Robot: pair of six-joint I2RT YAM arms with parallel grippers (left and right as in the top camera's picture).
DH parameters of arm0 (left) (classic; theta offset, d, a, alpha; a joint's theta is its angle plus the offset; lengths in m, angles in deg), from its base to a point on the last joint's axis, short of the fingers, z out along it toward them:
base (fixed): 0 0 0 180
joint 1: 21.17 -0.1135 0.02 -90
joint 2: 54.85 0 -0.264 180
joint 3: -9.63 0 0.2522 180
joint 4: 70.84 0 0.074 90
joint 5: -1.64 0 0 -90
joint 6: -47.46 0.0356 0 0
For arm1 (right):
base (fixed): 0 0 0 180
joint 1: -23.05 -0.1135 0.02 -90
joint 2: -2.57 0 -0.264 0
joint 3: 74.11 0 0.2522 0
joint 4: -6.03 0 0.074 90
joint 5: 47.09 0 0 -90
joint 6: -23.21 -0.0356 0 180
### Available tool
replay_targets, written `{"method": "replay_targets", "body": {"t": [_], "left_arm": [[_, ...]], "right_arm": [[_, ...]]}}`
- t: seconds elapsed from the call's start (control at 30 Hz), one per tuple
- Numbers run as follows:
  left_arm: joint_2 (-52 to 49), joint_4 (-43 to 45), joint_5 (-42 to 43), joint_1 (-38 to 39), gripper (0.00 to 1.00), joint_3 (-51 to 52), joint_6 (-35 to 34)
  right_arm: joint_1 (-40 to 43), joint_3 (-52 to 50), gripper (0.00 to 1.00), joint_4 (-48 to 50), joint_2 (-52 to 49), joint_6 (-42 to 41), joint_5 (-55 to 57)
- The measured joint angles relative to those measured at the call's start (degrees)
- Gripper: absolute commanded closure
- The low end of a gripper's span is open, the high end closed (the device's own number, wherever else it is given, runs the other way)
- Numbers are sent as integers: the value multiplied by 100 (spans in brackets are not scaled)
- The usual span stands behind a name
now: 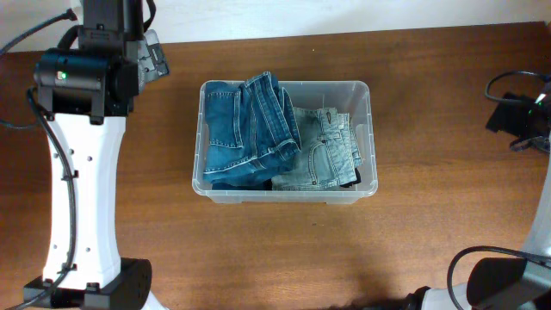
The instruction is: Pack container
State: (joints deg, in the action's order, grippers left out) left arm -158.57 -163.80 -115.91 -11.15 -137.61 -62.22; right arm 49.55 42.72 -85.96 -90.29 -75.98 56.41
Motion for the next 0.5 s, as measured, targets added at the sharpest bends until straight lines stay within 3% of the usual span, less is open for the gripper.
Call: {"method": "replay_targets", "body": {"t": [0.07,0.13,0.17,0.3,0.5], "left_arm": [[0,-35,162,-17,67,20,-31],[0,-55,745,-24,95,105,-9],[0,-57,1093,-11,99,195,-7],[0,39,1934,188,99,809,2],[-72,1419,2841,942,99,2916,0]], "right_arm": [[0,0,1,0,0,-2,0],[0,0,1,0,0,0,0],[0,0,1,0,0,0,0],[0,0,1,2,0,0,2],[0,0,1,-2,0,0,2]]}}
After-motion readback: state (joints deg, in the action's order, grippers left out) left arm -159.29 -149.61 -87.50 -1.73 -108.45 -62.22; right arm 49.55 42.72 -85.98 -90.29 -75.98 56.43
